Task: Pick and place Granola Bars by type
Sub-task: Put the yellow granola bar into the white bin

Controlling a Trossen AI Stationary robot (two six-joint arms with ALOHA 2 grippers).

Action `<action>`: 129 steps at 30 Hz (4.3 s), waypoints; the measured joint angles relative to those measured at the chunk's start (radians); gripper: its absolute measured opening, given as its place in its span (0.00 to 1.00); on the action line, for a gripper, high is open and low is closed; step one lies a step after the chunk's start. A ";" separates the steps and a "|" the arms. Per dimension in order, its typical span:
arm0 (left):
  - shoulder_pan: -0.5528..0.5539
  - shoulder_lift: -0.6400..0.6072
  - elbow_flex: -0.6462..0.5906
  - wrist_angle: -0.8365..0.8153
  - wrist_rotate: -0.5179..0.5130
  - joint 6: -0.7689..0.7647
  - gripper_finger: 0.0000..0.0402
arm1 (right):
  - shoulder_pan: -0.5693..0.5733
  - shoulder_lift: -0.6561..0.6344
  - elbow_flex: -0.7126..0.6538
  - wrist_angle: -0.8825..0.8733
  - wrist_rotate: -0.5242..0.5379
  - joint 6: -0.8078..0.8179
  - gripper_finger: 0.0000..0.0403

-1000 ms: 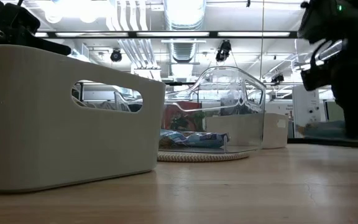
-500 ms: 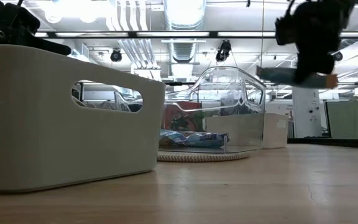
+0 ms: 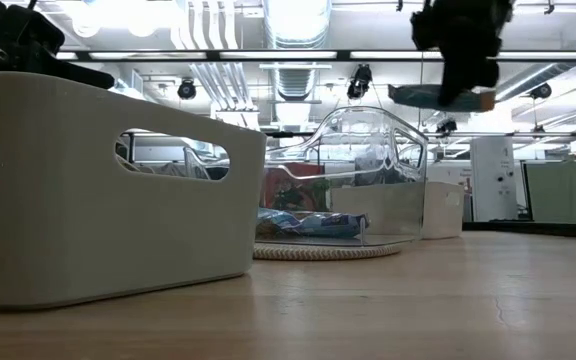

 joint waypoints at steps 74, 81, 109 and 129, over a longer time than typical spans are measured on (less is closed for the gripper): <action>0.000 0.000 0.000 0.000 0.000 0.000 0.00 | -0.477 0.610 0.289 -0.022 -0.027 -0.312 0.15; 0.000 0.000 0.000 0.000 0.000 0.000 0.00 | -0.477 0.610 0.289 -0.022 -0.035 -0.306 0.15; 0.000 0.000 0.000 0.000 0.000 0.000 0.00 | -0.444 0.540 0.285 -0.005 -0.109 -0.288 0.44; 0.000 0.000 0.000 0.000 0.000 0.000 0.00 | -0.338 0.232 0.265 -0.091 -0.125 -0.285 0.03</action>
